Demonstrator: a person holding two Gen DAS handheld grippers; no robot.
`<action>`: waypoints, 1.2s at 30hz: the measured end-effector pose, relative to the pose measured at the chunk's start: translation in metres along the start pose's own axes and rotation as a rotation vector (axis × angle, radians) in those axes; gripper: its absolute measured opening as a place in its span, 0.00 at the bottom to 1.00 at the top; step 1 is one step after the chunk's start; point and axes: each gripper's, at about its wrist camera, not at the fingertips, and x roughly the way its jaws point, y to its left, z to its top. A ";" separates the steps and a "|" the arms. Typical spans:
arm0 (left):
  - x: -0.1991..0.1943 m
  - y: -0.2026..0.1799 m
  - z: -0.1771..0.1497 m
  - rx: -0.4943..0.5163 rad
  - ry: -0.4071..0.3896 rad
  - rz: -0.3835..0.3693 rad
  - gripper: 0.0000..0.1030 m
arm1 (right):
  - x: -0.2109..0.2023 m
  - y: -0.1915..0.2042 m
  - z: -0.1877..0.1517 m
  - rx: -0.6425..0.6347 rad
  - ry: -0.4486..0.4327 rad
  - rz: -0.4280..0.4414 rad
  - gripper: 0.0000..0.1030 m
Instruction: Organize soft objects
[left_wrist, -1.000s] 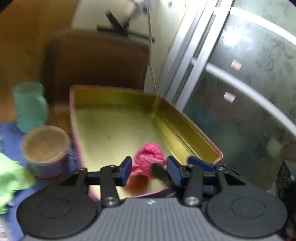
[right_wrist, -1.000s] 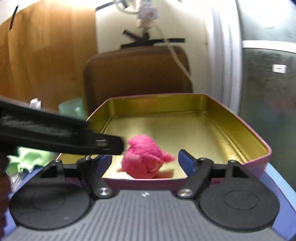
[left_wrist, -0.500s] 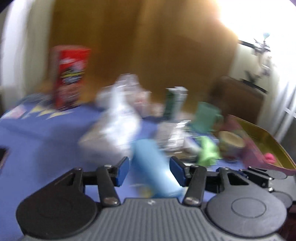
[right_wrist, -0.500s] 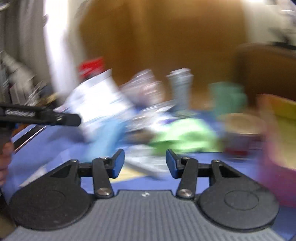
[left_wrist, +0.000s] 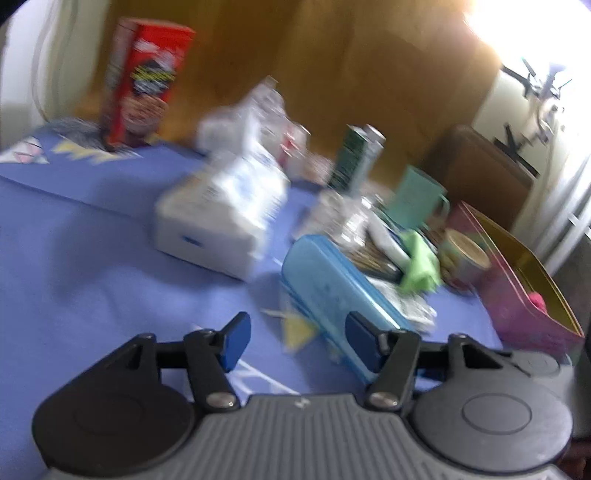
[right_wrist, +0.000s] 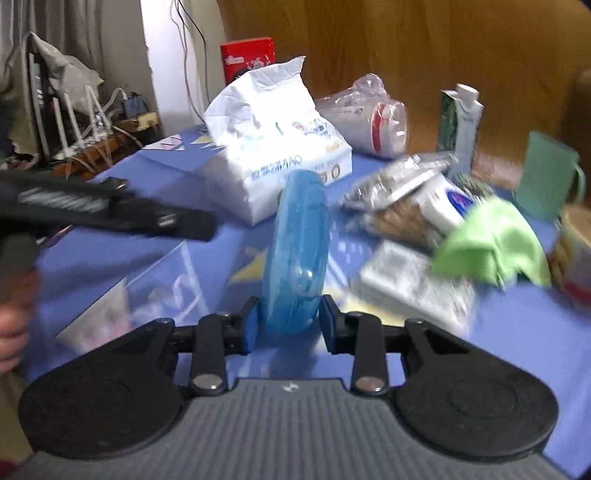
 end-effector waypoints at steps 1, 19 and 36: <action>0.005 -0.007 -0.001 0.000 0.023 -0.026 0.61 | -0.010 -0.003 -0.010 0.004 -0.003 0.003 0.36; 0.040 -0.107 -0.017 0.038 0.201 -0.138 0.59 | -0.056 -0.012 -0.066 -0.033 -0.091 -0.072 0.36; 0.144 -0.327 0.038 0.419 0.145 -0.462 0.55 | -0.159 -0.161 -0.060 0.245 -0.318 -0.550 0.36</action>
